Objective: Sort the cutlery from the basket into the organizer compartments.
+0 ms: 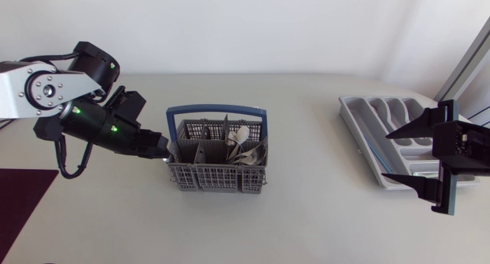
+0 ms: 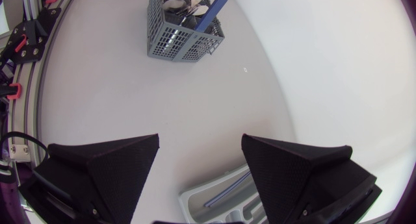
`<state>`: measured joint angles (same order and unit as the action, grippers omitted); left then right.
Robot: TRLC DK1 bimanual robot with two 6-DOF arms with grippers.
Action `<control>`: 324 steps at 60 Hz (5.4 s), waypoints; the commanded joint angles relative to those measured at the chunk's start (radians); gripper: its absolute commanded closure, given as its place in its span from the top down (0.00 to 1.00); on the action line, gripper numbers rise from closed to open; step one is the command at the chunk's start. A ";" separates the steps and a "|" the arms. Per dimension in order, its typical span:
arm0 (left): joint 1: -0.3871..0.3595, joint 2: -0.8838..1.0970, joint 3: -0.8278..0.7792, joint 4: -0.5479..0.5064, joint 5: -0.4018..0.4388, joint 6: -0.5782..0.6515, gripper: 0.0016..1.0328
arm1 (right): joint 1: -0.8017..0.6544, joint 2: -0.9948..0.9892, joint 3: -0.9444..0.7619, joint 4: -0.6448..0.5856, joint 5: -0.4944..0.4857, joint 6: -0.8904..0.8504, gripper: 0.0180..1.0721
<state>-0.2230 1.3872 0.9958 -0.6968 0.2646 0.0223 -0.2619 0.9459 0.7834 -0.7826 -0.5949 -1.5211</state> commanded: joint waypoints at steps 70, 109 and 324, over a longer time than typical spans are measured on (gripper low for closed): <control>-0.090 -0.020 0.102 0.010 0.038 -0.044 0.03 | 0.064 -0.101 -0.050 -0.041 0.012 0.049 0.87; -0.059 -0.249 0.250 -0.184 0.329 0.025 0.03 | 0.443 -0.102 0.134 -0.055 -0.002 0.527 0.87; -0.581 -0.057 0.118 0.123 -0.243 0.174 0.83 | -0.493 0.534 0.036 0.329 -0.224 -0.113 0.05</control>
<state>-0.7937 1.3052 1.1107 -0.5831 0.0349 0.2119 -0.7231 1.4174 0.7731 -0.4835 -0.8078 -1.5551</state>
